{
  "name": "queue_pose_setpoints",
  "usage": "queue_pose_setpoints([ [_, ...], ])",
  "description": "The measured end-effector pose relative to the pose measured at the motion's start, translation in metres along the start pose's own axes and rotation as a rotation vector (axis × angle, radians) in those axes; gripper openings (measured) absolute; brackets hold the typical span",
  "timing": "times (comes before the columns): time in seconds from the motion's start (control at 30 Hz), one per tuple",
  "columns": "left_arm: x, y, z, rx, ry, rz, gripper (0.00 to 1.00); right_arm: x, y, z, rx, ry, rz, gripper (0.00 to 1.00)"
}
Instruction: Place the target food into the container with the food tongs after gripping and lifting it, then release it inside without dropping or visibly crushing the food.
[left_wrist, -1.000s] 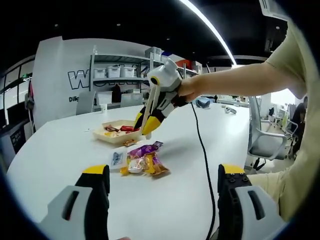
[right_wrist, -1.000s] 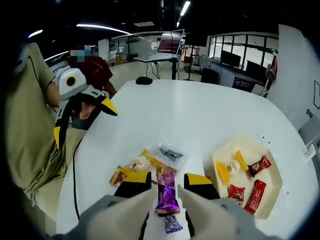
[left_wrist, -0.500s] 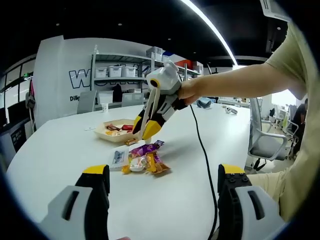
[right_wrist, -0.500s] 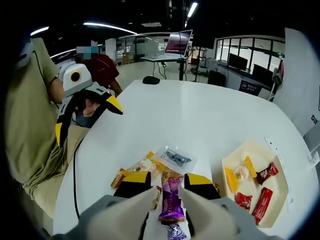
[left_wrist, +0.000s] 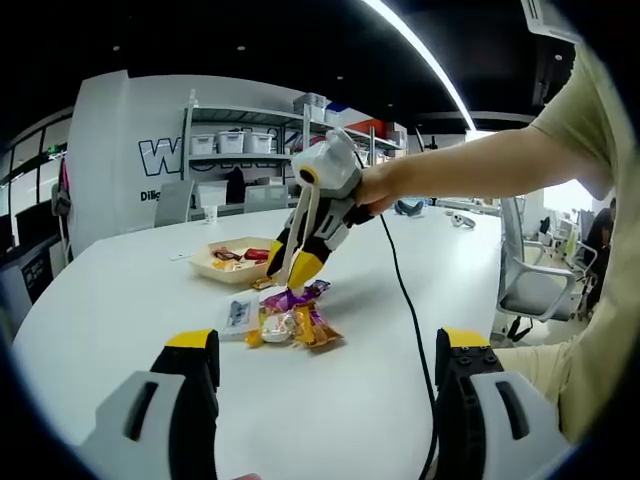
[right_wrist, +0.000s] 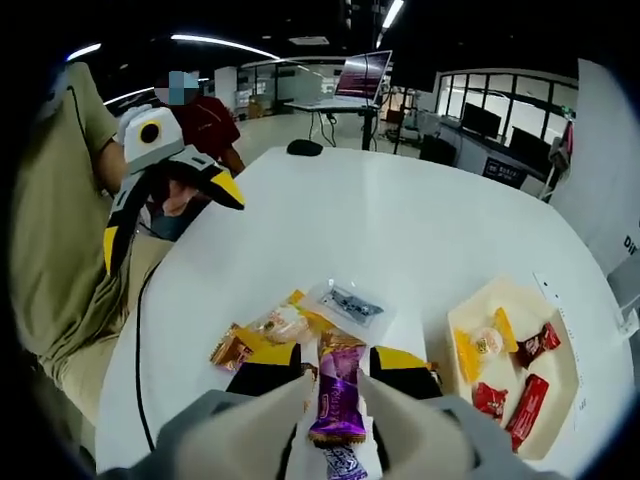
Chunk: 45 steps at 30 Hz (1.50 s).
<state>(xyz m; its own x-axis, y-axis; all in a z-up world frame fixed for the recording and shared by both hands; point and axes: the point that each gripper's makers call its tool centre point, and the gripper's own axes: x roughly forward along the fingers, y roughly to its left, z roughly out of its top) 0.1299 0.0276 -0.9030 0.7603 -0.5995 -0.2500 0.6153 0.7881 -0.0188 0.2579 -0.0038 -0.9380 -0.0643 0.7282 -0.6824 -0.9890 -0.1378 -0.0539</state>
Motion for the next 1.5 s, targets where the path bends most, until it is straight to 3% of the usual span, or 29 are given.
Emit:
queue_pose_setpoints([
  [0.67,-0.003,0.004,0.001,0.004,0.004,0.007,0.87,0.014,-0.008,-0.022,-0.003,0.037,0.008,0.24],
  [1.27,-0.002,0.004,-0.001,0.002,0.006,0.007,0.87,0.009,-0.003,-0.02,0.034,0.014,0.002,0.2],
  [1.5,-0.001,0.002,0.0,0.005,0.007,0.004,0.87,-0.002,-0.006,-0.014,0.068,-0.003,-0.02,0.2],
])
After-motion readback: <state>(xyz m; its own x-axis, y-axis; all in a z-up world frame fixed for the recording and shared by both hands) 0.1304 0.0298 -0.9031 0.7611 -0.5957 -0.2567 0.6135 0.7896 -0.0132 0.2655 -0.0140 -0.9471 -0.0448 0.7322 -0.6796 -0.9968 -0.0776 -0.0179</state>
